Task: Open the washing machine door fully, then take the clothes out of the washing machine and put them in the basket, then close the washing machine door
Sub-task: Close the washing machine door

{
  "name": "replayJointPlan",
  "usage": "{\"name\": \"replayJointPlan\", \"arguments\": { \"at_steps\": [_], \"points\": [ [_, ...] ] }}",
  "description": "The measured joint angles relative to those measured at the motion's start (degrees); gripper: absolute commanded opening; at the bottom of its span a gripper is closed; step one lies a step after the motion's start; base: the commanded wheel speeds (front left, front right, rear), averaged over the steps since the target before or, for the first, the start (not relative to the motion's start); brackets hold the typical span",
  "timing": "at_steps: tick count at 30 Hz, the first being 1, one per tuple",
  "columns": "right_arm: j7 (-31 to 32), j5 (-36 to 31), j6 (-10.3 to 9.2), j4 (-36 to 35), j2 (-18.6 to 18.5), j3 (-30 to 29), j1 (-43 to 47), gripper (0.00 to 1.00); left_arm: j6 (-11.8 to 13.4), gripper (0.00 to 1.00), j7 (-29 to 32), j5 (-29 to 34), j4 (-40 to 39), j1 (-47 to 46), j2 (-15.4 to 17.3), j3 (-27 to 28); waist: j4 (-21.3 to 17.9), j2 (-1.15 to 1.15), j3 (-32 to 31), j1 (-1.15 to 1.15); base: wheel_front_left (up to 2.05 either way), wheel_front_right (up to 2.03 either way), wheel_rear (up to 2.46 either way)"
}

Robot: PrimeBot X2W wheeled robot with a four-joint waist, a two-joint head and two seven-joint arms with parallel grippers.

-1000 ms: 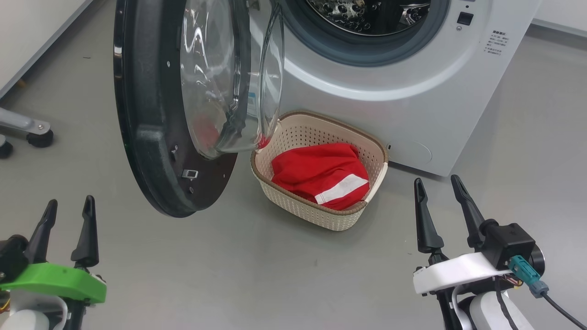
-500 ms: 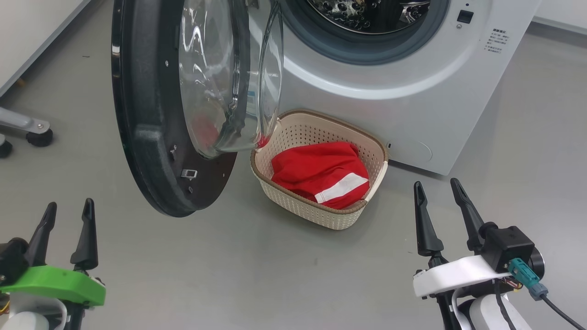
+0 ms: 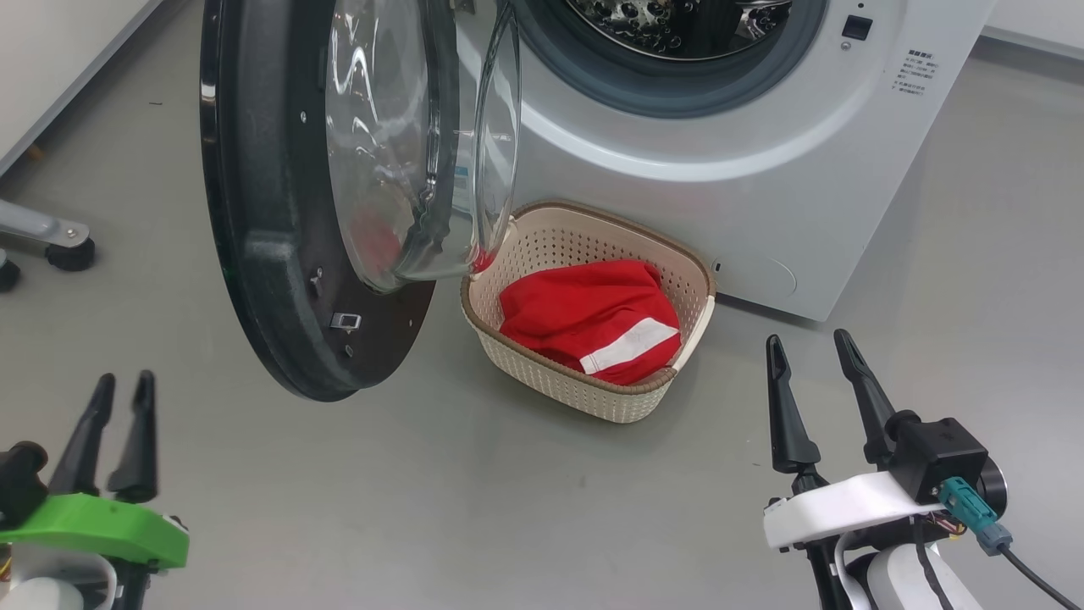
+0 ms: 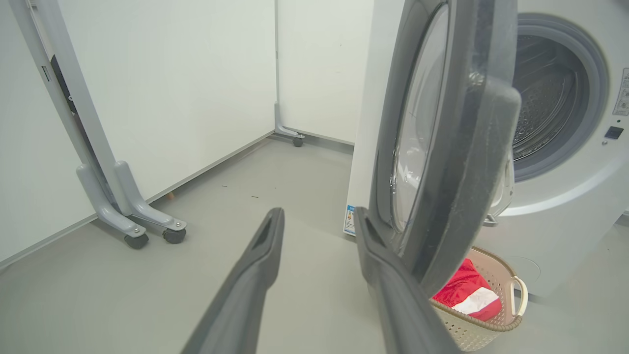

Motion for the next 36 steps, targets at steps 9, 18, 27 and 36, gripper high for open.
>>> {"name": "replayJointPlan", "arguments": {
  "at_steps": [9, 18, 27, 36],
  "points": [
    [0.0, 0.0, 0.01, 0.0, -0.1, 0.3, 0.0, 1.00, 0.0, 0.00, -0.1, -1.0, -0.5, -0.1, 0.3, -0.2, -0.2, 0.00, 0.3, 0.00, 0.00, 0.00, 0.00],
    [0.0, 0.0, 0.01, 0.0, -0.4, 0.6, 0.0, 1.00, 0.0, 0.00, 2.2, -11.5, -2.2, -4.4, 0.2, 1.5, -0.4, 0.00, 0.6, 0.00, 0.00, 0.00, 0.00],
    [0.0, 0.0, 0.05, 0.2, -0.4, 1.2, 0.0, 1.00, 0.0, 0.00, 13.6, -30.4, 1.0, -8.8, -3.5, 8.5, -0.8, 0.00, 0.6, 0.00, 0.00, 0.00, 0.00],
    [0.1, -0.1, 0.23, 0.3, -0.2, 2.1, 0.0, 1.00, 5.1, 0.00, 23.1, -46.0, 3.8, -12.3, -6.9, 15.2, -2.3, 0.00, 1.1, 0.00, 0.00, 0.00, 0.00]
  ]
}}
